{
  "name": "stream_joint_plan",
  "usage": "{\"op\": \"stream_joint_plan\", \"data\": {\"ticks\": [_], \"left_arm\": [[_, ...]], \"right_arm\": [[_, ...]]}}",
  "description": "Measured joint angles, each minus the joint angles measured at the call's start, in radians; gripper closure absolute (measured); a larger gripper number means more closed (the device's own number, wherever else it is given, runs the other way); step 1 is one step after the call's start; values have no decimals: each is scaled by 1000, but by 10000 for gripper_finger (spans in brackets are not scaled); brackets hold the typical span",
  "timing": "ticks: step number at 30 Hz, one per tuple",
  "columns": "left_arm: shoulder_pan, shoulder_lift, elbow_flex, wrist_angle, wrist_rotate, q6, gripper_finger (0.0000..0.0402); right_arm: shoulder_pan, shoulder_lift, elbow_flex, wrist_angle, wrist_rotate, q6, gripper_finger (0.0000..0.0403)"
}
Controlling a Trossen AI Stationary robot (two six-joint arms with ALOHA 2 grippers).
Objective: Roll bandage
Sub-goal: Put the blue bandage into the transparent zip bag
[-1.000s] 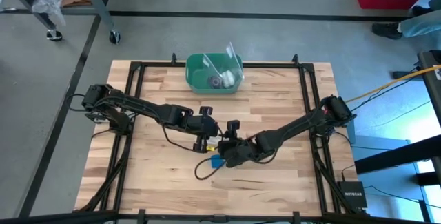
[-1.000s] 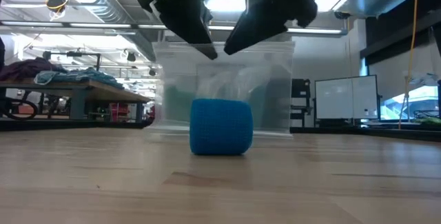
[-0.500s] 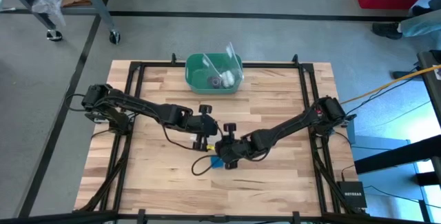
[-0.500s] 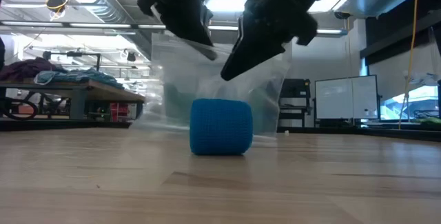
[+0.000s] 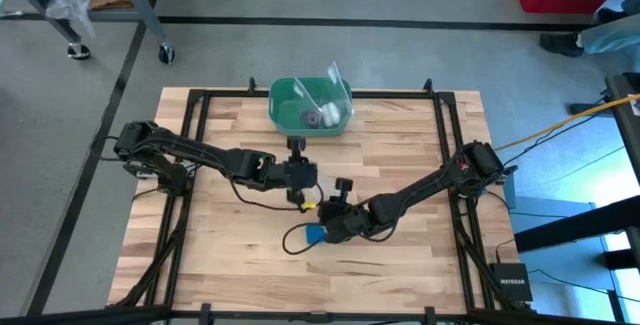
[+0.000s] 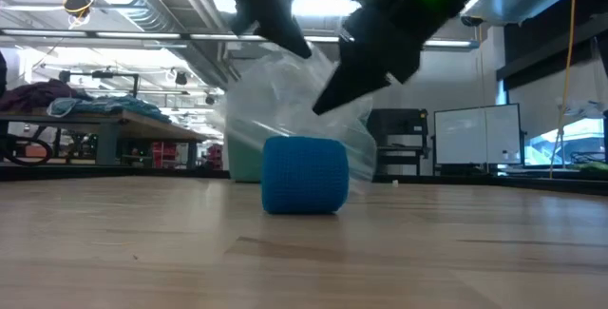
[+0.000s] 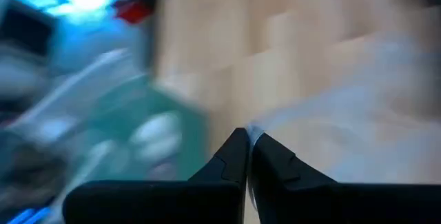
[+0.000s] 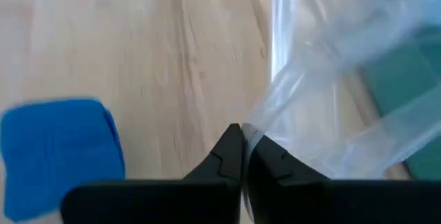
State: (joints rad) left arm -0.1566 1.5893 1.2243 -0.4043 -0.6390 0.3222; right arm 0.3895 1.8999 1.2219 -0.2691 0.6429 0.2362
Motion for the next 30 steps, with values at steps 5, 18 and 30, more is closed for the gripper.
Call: {"op": "stream_joint_plan", "data": {"ticks": [5,18,30], "left_arm": [[-4,-14,-13,-72,422,-92,396],[60,-11,-171,153,298,-262,396],[89,64,-171,307,409,-223,396]], "right_arm": [[-17,2,-72,63,89,77,399],[-20,1,-220,280,-23,36,399],[-36,1,-220,452,-12,-122,401]]}}
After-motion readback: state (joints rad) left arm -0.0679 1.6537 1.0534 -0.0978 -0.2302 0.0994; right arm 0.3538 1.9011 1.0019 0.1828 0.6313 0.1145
